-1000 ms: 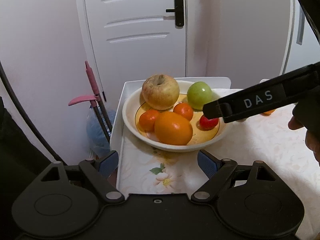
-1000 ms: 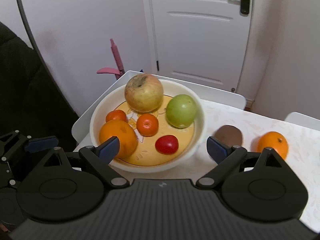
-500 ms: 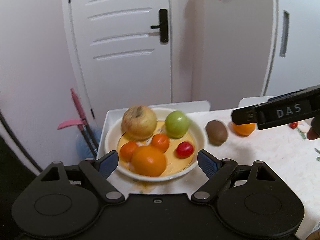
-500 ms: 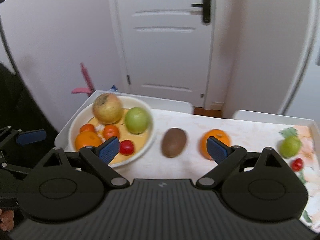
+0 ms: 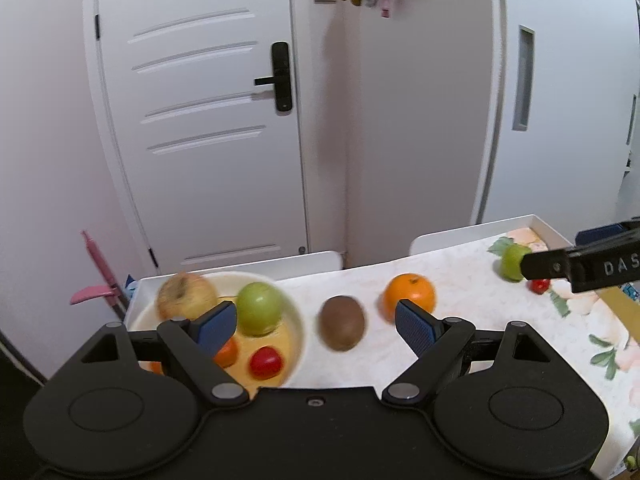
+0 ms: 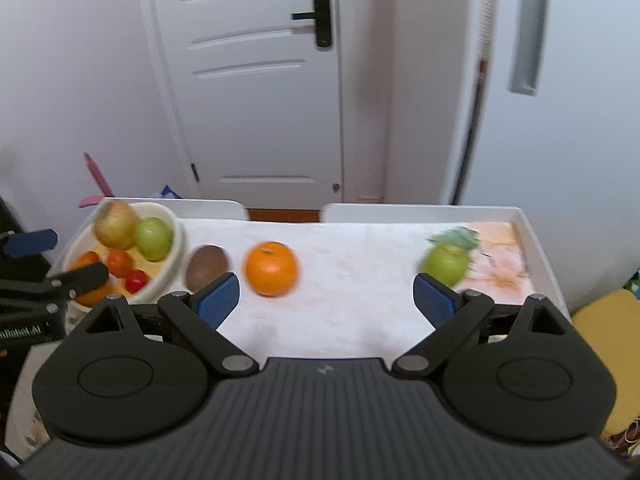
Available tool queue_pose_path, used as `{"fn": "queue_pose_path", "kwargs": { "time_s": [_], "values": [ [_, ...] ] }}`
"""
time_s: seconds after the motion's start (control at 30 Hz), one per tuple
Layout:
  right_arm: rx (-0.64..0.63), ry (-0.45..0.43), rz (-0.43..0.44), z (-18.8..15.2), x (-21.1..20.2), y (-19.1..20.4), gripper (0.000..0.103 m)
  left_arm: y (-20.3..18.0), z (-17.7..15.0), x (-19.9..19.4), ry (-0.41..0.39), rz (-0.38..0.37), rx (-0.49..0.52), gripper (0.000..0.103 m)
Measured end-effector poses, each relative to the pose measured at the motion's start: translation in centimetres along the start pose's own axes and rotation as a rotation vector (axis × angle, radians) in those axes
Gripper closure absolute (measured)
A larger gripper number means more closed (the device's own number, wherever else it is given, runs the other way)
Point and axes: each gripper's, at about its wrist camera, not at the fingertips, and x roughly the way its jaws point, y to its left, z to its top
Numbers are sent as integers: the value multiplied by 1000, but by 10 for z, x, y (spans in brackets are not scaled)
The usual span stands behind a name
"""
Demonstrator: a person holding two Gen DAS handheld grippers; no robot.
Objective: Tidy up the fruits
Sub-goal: 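Move both tools back over the remaining fruit on the table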
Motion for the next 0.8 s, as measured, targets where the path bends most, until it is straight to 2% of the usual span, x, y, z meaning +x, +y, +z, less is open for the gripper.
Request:
{"fn": "queue_pose_path", "kwargs": {
  "time_s": [0.37, 0.8],
  "values": [
    [7, 33, -22, -9, 24, -83, 0, -64, 10, 45, 28, 14, 24, 14],
    [-31, 86, 5, -30, 82, -129, 0, -107, 4, 136, 82, 52, 25, 14]
  ]
}}
